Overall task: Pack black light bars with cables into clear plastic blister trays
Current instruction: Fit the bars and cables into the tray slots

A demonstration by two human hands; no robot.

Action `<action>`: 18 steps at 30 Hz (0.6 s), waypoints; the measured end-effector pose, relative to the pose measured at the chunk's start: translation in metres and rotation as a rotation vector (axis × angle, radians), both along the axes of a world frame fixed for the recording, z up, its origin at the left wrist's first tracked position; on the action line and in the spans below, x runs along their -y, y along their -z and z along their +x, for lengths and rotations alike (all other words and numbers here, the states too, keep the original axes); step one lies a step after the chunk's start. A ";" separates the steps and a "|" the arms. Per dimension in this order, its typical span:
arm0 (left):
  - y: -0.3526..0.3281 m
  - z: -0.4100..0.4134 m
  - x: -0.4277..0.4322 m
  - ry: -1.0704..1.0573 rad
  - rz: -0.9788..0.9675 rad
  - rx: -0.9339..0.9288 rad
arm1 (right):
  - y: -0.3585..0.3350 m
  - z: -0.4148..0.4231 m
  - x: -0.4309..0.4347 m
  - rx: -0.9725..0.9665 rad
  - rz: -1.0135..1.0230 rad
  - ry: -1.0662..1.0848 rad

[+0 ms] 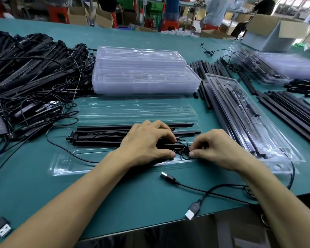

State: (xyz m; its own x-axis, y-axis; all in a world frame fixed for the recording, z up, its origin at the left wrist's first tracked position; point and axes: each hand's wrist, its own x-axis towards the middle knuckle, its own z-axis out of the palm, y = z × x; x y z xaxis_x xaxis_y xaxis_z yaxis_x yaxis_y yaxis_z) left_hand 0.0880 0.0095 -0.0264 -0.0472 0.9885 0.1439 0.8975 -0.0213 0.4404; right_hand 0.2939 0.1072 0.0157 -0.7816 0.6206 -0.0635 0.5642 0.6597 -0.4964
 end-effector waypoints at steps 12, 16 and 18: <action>-0.003 0.002 -0.001 0.047 -0.131 -0.135 | -0.006 0.008 0.006 0.231 0.047 0.246; -0.002 0.003 -0.003 0.051 -0.129 -0.133 | 0.004 0.003 0.014 0.206 0.087 0.274; -0.003 0.004 -0.004 0.047 -0.124 -0.117 | 0.008 0.003 0.016 0.168 0.085 0.293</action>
